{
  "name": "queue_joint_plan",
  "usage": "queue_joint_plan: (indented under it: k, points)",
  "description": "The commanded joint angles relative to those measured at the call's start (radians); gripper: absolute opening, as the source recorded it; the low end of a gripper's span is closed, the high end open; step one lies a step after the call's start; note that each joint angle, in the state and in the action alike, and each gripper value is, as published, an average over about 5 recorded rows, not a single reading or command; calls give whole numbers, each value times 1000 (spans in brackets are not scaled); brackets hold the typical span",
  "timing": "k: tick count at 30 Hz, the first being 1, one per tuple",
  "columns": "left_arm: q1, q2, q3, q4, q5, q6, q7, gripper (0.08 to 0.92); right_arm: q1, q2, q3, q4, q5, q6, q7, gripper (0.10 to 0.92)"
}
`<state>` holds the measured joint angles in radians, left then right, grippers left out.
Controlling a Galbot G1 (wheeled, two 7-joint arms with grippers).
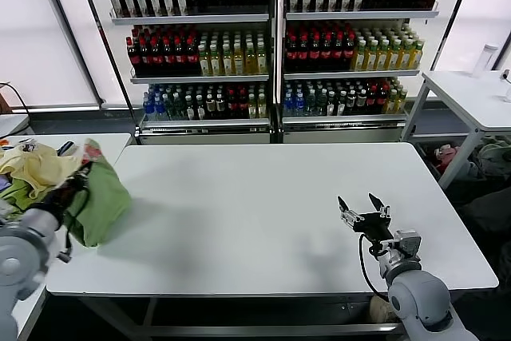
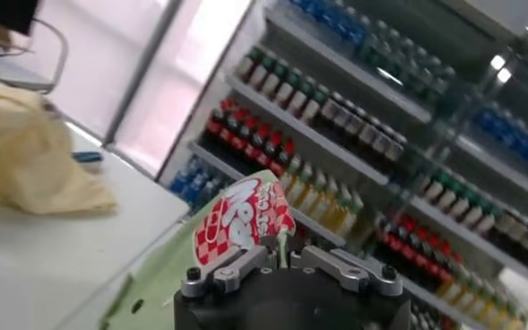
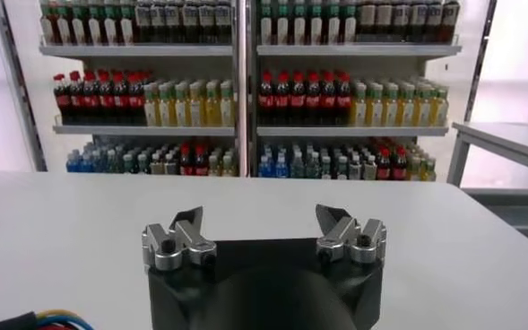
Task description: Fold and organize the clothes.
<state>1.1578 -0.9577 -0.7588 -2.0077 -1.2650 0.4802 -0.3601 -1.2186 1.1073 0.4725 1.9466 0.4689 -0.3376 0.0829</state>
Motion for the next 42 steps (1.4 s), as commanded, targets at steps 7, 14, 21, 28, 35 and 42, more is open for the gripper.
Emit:
queue_joint_plan:
  k: [7, 14, 21, 28, 35, 42]
  points:
    - [-75, -353, 697, 80, 854, -12, -10, 114, 0, 17, 18, 11, -5, 2, 0, 823]
    - [-144, -410, 834, 176, 999, 18, -31, 114, 1, 25, 20, 20, -13, -2, 0, 823]
    - [-143, -395, 820, 139, 959, -17, 12, 133, 9, 29, 9, 23, -13, -5, -5, 823]
    - [-57, -332, 725, -15, 774, -98, 79, 311, 33, 45, -51, 20, -7, -6, 20, 823]
    - [96, -264, 520, -170, 673, -149, 97, 509, 115, 110, -276, -26, 6, -6, 126, 823]
    - [231, -225, 262, -185, 608, -184, 55, 717, 276, 242, -522, -186, 44, -11, 245, 823]
